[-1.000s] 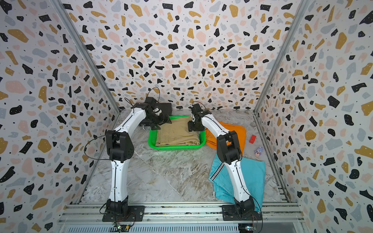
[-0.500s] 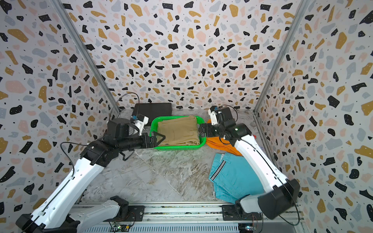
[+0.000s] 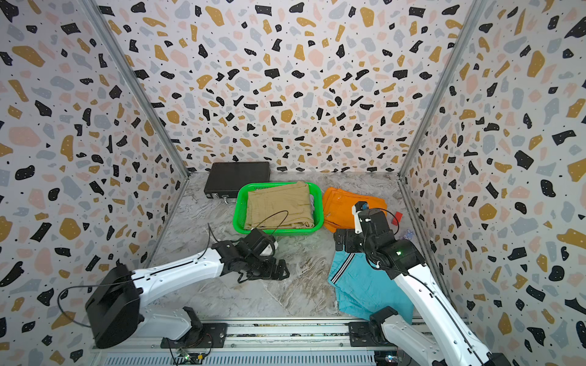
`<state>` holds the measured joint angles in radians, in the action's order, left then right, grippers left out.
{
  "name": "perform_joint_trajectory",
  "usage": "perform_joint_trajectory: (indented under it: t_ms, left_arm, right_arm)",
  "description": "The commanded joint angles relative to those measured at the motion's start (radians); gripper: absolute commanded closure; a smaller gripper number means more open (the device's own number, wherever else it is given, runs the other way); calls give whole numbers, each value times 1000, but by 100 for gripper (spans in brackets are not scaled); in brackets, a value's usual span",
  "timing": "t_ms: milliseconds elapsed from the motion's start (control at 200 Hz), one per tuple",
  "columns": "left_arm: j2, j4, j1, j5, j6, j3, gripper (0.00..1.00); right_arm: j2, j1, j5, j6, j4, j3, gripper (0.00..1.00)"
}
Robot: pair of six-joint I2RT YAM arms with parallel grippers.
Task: Put the folded long pants in the basket
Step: Move the long pant to the center of the board.
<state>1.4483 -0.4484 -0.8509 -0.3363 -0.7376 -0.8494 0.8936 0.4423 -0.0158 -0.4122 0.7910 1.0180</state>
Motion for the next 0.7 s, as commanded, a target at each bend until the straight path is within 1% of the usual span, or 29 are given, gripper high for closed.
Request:
perform_joint_trajectory:
  t_ms: [0,55,165,476,696]
  left_arm:
    - [107,151,-37,-48,-30,-26,0]
    - [155,185,-57,-65,-35,-48,0]
    - [243,183,-95,-85,-6,-129,0]
    - [476,192,-128,-159,0,-326,1]
    - [654,162,-169,-193,-26,-542,2]
  right_arm:
    - [-16,-4,-49,-10,30,0,0]
    - [-17,-4,-50,-15,36,0,0]
    - [-22,-4,-60,-13,34,-7,0]
    - [-42,-5,-101,-7,36,21,0]
    - [-63,-7,-116,-8,37,31,0]
